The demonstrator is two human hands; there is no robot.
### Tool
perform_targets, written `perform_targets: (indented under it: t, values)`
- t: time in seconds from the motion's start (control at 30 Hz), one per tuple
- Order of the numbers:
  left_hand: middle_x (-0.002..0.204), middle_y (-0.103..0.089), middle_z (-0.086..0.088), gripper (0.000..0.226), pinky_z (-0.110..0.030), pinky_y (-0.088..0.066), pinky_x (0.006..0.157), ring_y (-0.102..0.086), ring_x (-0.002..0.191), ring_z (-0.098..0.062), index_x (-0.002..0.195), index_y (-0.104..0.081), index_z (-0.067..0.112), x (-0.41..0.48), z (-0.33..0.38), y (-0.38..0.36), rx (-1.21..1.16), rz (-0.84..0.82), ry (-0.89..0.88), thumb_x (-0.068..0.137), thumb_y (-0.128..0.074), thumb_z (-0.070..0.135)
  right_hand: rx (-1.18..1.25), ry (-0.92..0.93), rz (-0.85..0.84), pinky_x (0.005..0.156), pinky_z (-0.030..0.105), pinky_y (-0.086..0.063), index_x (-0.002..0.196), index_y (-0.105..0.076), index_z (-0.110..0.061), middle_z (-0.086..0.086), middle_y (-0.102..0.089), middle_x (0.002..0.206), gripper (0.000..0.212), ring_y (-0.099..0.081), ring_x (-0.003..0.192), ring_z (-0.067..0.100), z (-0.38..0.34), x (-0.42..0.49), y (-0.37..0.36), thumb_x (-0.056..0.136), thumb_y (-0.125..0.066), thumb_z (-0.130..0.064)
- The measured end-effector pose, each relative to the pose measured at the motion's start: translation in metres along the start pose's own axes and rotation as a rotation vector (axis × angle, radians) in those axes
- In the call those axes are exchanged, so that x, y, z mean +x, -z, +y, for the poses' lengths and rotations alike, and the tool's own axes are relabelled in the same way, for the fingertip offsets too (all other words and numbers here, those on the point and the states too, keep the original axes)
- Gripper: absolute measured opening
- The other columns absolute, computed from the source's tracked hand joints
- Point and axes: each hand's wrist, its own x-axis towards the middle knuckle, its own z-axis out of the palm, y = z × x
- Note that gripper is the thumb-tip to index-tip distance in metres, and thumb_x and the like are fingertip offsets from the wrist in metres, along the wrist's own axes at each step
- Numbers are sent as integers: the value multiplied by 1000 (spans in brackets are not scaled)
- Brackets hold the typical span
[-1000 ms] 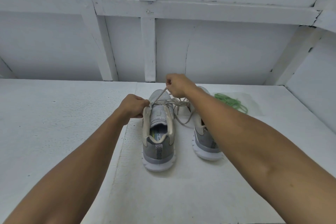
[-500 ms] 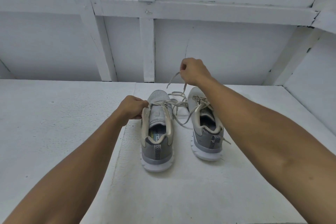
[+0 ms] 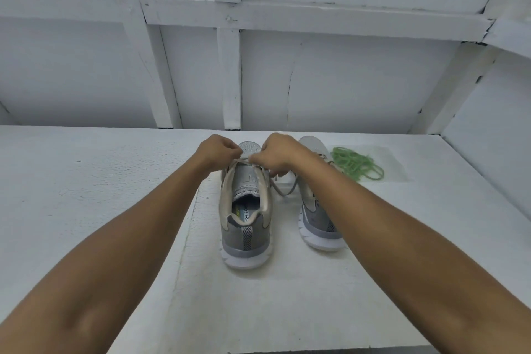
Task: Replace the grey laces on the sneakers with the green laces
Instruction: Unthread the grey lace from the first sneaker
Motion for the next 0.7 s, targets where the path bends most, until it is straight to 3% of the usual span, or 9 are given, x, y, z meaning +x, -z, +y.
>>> perform_targets:
  t: [0.07, 0.17, 0.23, 0.3, 0.37, 0.47, 0.5, 0.6, 0.7]
  values:
    - [91, -66, -2, 16, -26, -49, 82, -57, 83, -14, 99, -75, 15, 5, 5, 0, 99, -37, -58, 88, -63, 13, 78, -65, -36, 52, 27, -56, 81, -60, -6, 10, -67, 72, 34, -70, 60, 24, -1, -6, -9, 86, -64, -40]
    - [98, -70, -1, 16, -24, -46, 81, -58, 90, -13, 96, -77, 19, 11, 11, -2, 209, -121, -109, 84, -67, 14, 278, -145, -40, 66, 37, -58, 94, -51, -7, 15, -69, 92, 29, -72, 75, 31, 0, -7, -17, 88, -61, -33]
    - [101, -72, -1, 14, -24, -46, 81, -60, 93, -14, 93, -77, 22, 14, 14, -4, 243, -158, -116, 82, -71, 18, 406, -184, -37, 68, 40, -58, 100, -56, -6, 17, -69, 97, 23, -70, 80, 33, 1, -8, -20, 91, -56, -27]
    - [101, -71, -1, 11, -26, -48, 81, -60, 96, -16, 91, -77, 24, 16, 16, -8, 280, -172, -124, 81, -73, 23, 522, -233, -26, 56, 29, -56, 89, -56, -9, 16, -64, 90, 12, -63, 71, 29, 5, -9, -21, 94, -47, -15]
    - [100, -69, -1, 9, -26, -46, 77, -58, 96, -17, 89, -75, 23, 15, 19, -12, 323, -174, -128, 80, -75, 26, 638, -296, 1, 49, 23, -49, 75, -48, -13, 9, -54, 78, 22, -54, 65, 22, 9, -13, -25, 96, -42, -9]
    - [93, -66, -1, 11, -25, -44, 68, -57, 90, -17, 82, -71, 23, 14, 22, -14, 365, -191, -115, 77, -78, 30, 742, -336, 35, 83, 37, -54, 72, -41, -21, 1, -47, 79, 28, -52, 85, 23, 13, -9, -38, 97, -43, -10]
    - [91, -66, 0, 11, -24, -43, 66, -57, 89, -17, 81, -71, 24, 14, 22, -14, 367, -197, -110, 76, -78, 30, 771, -345, 54, 85, 38, -53, 72, -42, -21, 3, -49, 82, 27, -52, 90, 23, 14, -8, -42, 97, -43, -10]
    - [88, -65, 2, 14, -23, -41, 66, -56, 86, -14, 82, -72, 23, 12, 23, -14, 368, -224, -120, 76, -80, 33, 829, -375, 63, 62, 26, -48, 93, -54, -6, 11, -55, 86, 18, -54, 86, 24, 17, -4, -49, 96, -37, -3]
    - [89, -66, -3, 16, -26, -44, 66, -58, 85, -18, 85, -73, 16, 11, 23, -14, 366, -223, -99, 79, -76, 31, 839, -338, 99, 64, 28, -46, 128, -53, 2, 0, -48, 79, 34, -50, 76, 19, 20, -7, -52, 97, -44, -10]
